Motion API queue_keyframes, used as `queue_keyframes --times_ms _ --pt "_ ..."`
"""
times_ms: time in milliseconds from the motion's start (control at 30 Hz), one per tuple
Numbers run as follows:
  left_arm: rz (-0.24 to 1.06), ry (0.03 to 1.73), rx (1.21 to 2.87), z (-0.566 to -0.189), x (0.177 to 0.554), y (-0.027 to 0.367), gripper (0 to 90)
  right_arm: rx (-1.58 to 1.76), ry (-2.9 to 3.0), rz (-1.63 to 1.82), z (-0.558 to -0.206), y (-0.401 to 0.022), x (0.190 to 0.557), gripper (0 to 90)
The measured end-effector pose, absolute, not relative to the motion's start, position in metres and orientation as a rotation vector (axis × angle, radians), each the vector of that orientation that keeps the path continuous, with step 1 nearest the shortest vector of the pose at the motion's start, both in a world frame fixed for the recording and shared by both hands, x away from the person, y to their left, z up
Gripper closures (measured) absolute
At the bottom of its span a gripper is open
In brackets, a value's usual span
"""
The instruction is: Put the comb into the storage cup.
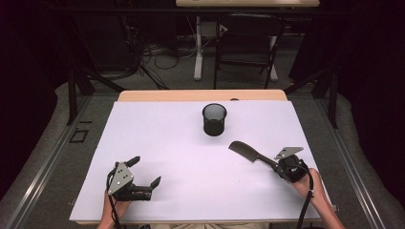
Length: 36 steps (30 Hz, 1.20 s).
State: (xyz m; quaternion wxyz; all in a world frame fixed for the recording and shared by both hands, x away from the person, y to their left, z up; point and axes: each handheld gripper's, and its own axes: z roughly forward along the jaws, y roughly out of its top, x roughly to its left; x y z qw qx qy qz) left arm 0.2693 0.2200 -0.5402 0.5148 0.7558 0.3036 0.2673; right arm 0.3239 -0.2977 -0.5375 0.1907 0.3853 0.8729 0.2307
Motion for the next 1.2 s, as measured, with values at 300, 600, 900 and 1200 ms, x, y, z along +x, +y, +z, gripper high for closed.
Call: queue_keyframes --times_ms 300,600,900,1200 --pt "0.640 0.729 1.817 -0.5403 0.2692 0.2204 0.0 1.093 2.436 0.640 -0.5373 -0.2993 0.3291 90.0" --pt "0.638 0.729 1.819 -0.5406 0.2696 0.2195 0.0 1.100 2.423 0.648 -0.5378 -0.3003 0.3324 90.0" --pt "0.638 0.729 1.820 -0.5406 0.2696 0.2195 0.0 1.099 2.416 0.646 -0.5378 -0.3009 0.3331 90.0" --pt "0.639 0.728 1.817 -0.5401 0.2690 0.2204 0.0 1.064 2.427 0.684 -0.5305 -0.3008 0.3269 82.8"
